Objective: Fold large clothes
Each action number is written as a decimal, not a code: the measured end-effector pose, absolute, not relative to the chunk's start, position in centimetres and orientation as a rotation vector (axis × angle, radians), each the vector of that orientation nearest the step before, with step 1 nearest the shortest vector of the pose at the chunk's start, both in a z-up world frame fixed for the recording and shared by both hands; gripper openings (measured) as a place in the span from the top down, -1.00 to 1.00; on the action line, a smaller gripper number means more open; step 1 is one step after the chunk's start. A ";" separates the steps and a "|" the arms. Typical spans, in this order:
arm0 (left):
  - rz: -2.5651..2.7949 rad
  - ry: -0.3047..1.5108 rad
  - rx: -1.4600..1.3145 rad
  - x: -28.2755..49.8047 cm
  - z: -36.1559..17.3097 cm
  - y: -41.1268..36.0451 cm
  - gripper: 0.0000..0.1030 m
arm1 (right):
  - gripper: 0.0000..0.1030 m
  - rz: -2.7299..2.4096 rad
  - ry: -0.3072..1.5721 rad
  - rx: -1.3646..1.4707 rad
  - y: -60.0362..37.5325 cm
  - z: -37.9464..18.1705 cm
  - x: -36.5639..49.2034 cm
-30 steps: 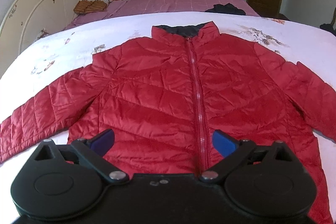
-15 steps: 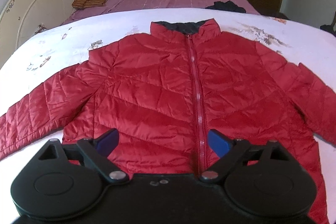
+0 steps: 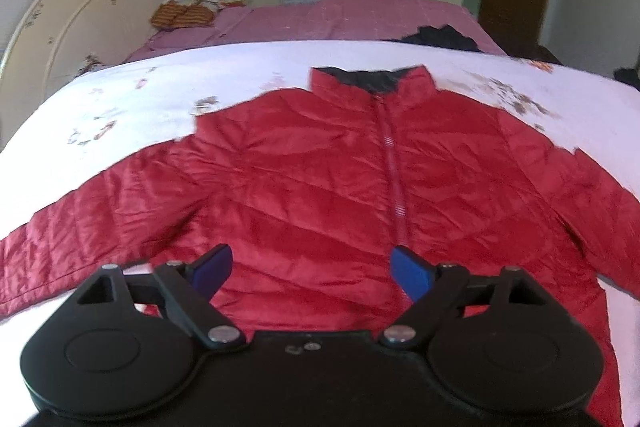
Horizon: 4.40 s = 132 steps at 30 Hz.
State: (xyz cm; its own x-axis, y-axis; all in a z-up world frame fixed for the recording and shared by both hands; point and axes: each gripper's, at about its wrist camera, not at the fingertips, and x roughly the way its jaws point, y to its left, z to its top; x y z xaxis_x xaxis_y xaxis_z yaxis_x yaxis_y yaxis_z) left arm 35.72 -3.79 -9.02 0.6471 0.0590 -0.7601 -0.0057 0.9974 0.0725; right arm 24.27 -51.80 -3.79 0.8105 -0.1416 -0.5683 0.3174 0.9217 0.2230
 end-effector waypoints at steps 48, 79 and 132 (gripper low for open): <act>-0.191 0.933 -0.047 43.0 -16.3 -1.4 0.68 | -0.80 -0.091 0.699 0.178 -37.7 -8.5 31.9; 0.083 0.811 -0.085 44.0 -15.7 7.7 0.86 | 0.63 -0.004 0.873 0.363 -41.4 -13.6 43.2; 0.060 0.883 0.130 44.0 -17.1 3.4 0.46 | 0.32 -0.023 0.903 0.023 -37.8 -12.7 33.1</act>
